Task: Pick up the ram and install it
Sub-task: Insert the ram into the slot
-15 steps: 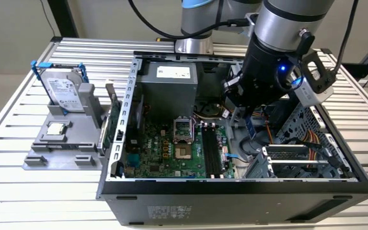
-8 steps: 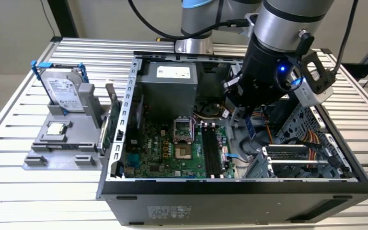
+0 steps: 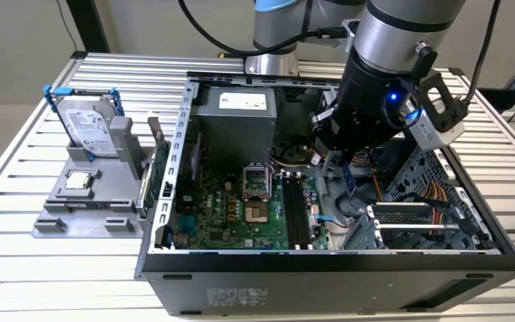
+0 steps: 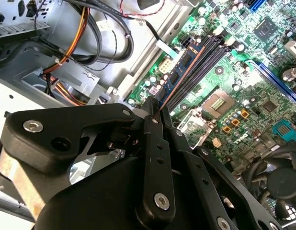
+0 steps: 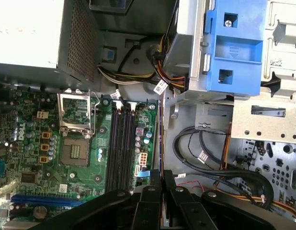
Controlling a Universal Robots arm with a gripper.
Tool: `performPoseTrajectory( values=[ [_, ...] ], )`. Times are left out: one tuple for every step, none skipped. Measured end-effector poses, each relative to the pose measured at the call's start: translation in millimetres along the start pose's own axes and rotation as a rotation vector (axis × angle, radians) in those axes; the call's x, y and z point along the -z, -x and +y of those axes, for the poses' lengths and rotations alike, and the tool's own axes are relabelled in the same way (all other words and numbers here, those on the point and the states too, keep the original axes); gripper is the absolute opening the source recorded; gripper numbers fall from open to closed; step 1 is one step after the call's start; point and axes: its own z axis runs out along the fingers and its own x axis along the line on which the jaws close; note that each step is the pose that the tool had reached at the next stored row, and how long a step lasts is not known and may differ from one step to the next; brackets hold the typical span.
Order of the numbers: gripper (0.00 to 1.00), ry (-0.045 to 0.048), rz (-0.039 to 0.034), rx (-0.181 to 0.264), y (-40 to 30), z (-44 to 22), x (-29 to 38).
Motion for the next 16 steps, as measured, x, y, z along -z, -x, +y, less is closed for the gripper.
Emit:
performPoseTrajectory(
  values=[
    [0.0, -0.0001, -0.0001, -0.002, -0.1, 0.0, -0.1],
    [0.0, -0.0001, -0.0002, -0.004, -0.1, 0.0, -0.2],
    [0.0, -0.0003, -0.0004, -0.007, -0.1, 0.0, -0.3],
    [0.0, -0.0004, -0.0006, -0.01, -0.1, 0.0, -0.4],
    [0.0, -0.0005, -0.0009, -0.015, -0.1, 0.0, -0.5],
    [0.0, -0.0007, -0.0011, -0.019, -0.1, 0.0, -0.6],
    [0.0, -0.001, -0.0014, -0.024, -0.1, 0.0, -0.7],
    [0.0, -0.0011, -0.0016, -0.027, -0.1, 0.0, -0.9],
    [0.0, -0.0011, -0.0017, -0.03, -0.1, 0.0, -1.2],
    [0.0, -0.0011, -0.0018, -0.031, -0.2, -0.1, -1.6],
    [0.0, -0.0013, -0.0019, -0.032, -0.2, -0.1, -1.8],
    [0.0, -0.0014, -0.0019, -0.033, -0.2, -0.1, -2.1],
    [0.0, -0.0015, -0.002, -0.035, -0.2, -0.1, -2.4],
    [0.0, -0.0016, -0.002, -0.035, -0.2, -0.2, -2.7],
    [0.0, -0.0016, -0.0021, -0.036, -0.2, -0.2, -3.0],
    [0.0, -0.0017, -0.0021, -0.037, -0.2, -0.2, -3.3]
  ],
)
